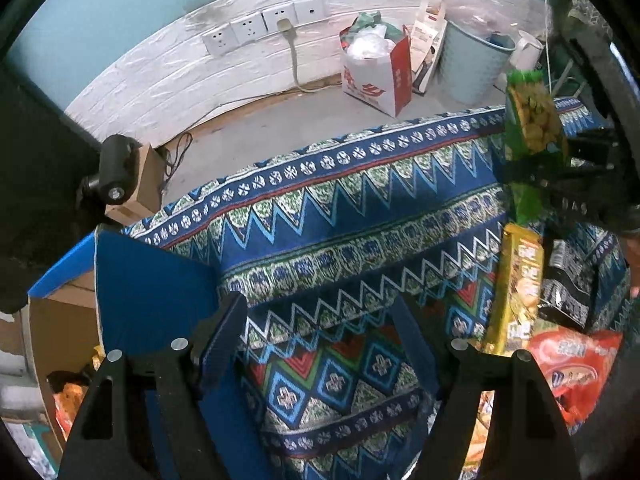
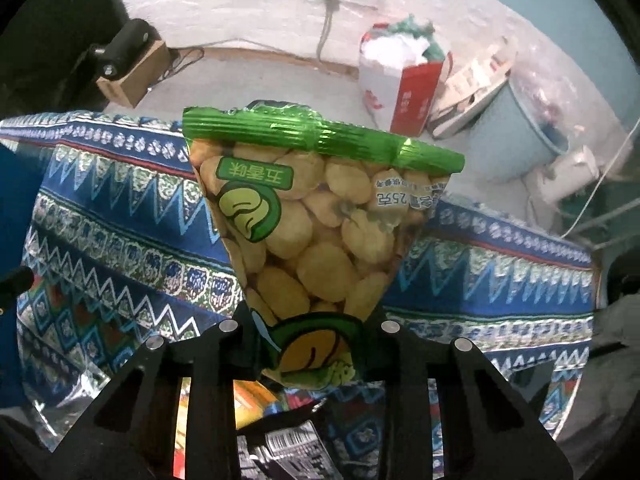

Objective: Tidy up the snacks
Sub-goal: 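Grasp the green peanut bag with the right tool while the left tool grasps the silver stick pack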

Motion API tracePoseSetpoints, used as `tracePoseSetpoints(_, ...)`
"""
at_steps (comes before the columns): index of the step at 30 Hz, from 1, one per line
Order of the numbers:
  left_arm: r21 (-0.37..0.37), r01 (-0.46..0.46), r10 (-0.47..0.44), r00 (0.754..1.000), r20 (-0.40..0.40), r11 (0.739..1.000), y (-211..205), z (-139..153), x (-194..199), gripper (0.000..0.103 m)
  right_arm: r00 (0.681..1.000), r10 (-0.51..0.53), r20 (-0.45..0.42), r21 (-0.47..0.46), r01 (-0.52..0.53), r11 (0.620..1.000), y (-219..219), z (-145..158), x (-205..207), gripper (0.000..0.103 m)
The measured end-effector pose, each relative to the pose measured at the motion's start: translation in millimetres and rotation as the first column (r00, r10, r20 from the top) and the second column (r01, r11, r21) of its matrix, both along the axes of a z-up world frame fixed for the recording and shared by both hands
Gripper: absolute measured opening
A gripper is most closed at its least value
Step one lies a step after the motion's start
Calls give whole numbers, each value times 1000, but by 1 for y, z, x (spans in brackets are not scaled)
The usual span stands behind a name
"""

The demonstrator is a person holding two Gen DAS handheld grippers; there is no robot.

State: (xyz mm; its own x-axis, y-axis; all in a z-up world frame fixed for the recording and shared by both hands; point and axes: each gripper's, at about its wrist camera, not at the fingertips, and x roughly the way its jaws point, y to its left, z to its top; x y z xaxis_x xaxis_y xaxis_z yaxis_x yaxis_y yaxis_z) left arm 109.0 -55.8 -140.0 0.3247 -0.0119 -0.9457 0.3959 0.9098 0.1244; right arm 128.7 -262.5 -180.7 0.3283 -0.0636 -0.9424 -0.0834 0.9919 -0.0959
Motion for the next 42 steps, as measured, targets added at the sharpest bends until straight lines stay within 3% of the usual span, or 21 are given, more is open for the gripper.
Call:
tracePoseSetpoints(7, -24, 31, -32, 999, -26, 999, -1, 2, -25, 77, 995, 17, 96, -6, -17, 1000, 1, 35, -16, 30)
tracePoseSetpoints(19, -1, 100, -100, 993, -66, 995, -18, -12, -73, 77, 995, 68, 71, 24, -70, 997, 11, 55, -66, 30)
tracePoseSetpoints(28, 50, 115, -110, 989, -96, 992, -20, -34, -85, 79, 995, 66, 79, 55, -71, 996, 11, 62, -104, 30)
tracePoseSetpoints(33, -21, 90, -92, 984, -151, 996, -17, -46, -82, 80, 995, 62, 84, 70, -68, 995, 8, 64, -113, 30)
tracePoseSetpoints(36, -8, 85, -85, 981, -177, 996, -16, -57, -83, 80, 995, 58, 83, 68, -64, 996, 6, 63, -117, 30)
tracePoseSetpoints(38, -12, 87, -88, 983, -163, 996, -17, -58, -84, 76, 995, 54, 78, 74, -60, 995, 4, 61, -117, 30)
tracePoseSetpoints(42, -34, 109, -113, 979, -170, 994, -21, -57, -85, 32, 996, 55, 72, 75, -60, 995, 4, 58, -117, 30)
